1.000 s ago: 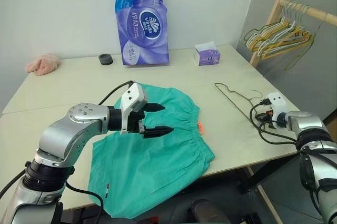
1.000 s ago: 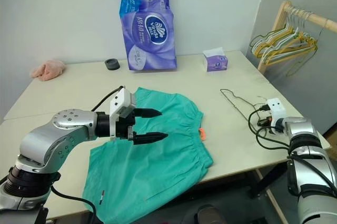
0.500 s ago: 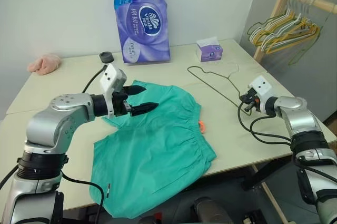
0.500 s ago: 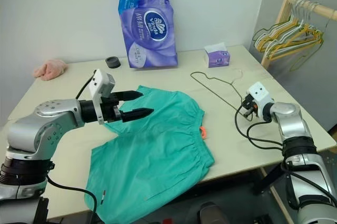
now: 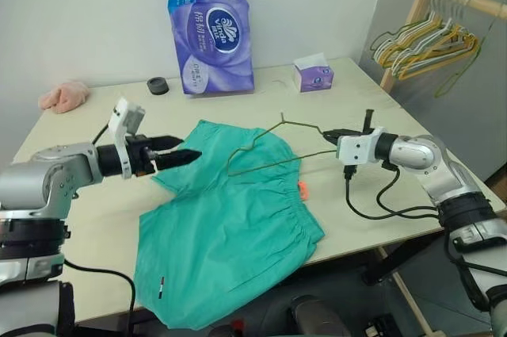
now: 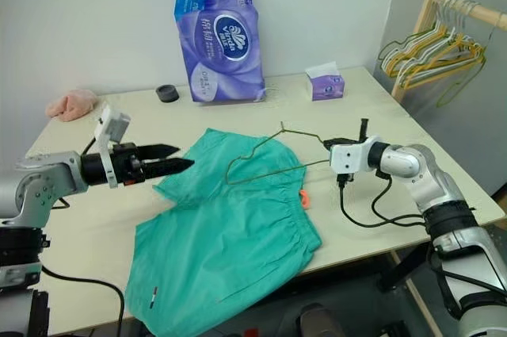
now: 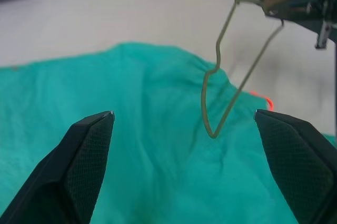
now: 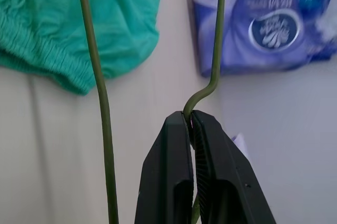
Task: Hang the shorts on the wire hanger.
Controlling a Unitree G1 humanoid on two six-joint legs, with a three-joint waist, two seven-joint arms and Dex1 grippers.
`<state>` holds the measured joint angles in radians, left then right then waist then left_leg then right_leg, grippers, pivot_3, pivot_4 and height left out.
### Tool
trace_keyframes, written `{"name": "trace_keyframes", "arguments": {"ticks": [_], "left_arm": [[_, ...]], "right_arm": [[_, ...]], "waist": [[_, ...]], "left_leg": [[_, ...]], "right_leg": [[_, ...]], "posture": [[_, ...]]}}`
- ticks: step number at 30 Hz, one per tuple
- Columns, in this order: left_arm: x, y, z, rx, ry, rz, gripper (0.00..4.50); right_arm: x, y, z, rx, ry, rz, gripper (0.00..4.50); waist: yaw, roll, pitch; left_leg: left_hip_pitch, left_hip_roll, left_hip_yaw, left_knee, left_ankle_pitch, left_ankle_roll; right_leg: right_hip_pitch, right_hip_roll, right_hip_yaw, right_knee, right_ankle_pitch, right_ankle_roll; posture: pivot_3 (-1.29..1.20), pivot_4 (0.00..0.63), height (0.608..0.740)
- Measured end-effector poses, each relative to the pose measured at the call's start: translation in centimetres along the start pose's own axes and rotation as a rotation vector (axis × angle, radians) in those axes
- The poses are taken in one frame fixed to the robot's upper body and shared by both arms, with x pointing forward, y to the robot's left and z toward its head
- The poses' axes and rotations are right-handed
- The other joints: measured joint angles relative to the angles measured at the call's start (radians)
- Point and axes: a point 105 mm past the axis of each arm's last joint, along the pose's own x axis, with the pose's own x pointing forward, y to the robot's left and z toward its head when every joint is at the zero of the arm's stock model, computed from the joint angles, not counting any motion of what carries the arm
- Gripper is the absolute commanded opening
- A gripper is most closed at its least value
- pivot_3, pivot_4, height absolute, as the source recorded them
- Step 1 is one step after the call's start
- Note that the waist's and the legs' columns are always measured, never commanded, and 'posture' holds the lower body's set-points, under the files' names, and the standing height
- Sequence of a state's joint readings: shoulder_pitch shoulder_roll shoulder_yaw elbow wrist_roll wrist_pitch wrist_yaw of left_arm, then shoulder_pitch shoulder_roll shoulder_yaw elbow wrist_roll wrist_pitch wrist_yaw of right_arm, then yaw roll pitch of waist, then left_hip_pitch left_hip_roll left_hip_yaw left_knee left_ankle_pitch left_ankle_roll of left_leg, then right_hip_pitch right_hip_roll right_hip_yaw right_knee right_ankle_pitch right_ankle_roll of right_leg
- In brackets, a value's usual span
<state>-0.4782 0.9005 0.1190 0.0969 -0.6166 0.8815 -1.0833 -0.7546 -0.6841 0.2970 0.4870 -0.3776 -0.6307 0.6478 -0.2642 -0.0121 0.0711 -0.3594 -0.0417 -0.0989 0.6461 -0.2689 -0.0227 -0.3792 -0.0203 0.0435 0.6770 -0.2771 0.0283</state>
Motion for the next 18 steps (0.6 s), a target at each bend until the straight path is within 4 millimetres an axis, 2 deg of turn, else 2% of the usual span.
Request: {"name": "trace_keyframes", "arguments": {"ticks": [3, 6, 14, 18], "left_arm": [[0.4, -0.5, -1.2, -0.011, 0.046, -0.038, 4.50], [0.6, -1.1, -2.4, -0.011, 0.085, -0.078, 4.50], [1.3, -3.6, -3.3, 0.036, 0.128, -0.190, 4.50], [1.4, -4.2, -3.7, 0.030, 0.137, -0.216, 4.50]], "right_arm": [[0.4, -1.1, 1.7, -0.102, -0.082, -0.034, 0.04], [0.8, -1.3, 2.9, -0.146, -0.148, -0.041, 0.04], [1.2, -0.6, 3.6, -0.154, -0.183, -0.014, 0.04], [1.2, -0.6, 3.7, -0.156, -0.186, -0.014, 0.04]], "waist": [[-0.001, 0.000, 0.000], [-0.002, 0.000, 0.000], [-0.002, 0.000, 0.001], [-0.003, 0.000, 0.001]], "left_leg": [[0.000, 0.000, 0.000, 0.000, 0.000, 0.000], [0.000, 0.000, 0.000, 0.000, 0.000, 0.000], [0.000, 0.000, 0.000, 0.000, 0.000, 0.000], [0.000, 0.000, 0.000, 0.000, 0.000, 0.000]], "right_leg": [[0.000, 0.000, 0.000, 0.000, 0.000, 0.000], [0.000, 0.000, 0.000, 0.000, 0.000, 0.000], [0.000, 0.000, 0.000, 0.000, 0.000, -0.001], [0.000, 0.000, 0.000, 0.001, 0.000, -0.001]], "posture": [[-0.27, 0.050, 0.740], [-0.27, 0.051, 0.740], [-0.27, 0.054, 0.740], [-0.27, 0.056, 0.740]]}}
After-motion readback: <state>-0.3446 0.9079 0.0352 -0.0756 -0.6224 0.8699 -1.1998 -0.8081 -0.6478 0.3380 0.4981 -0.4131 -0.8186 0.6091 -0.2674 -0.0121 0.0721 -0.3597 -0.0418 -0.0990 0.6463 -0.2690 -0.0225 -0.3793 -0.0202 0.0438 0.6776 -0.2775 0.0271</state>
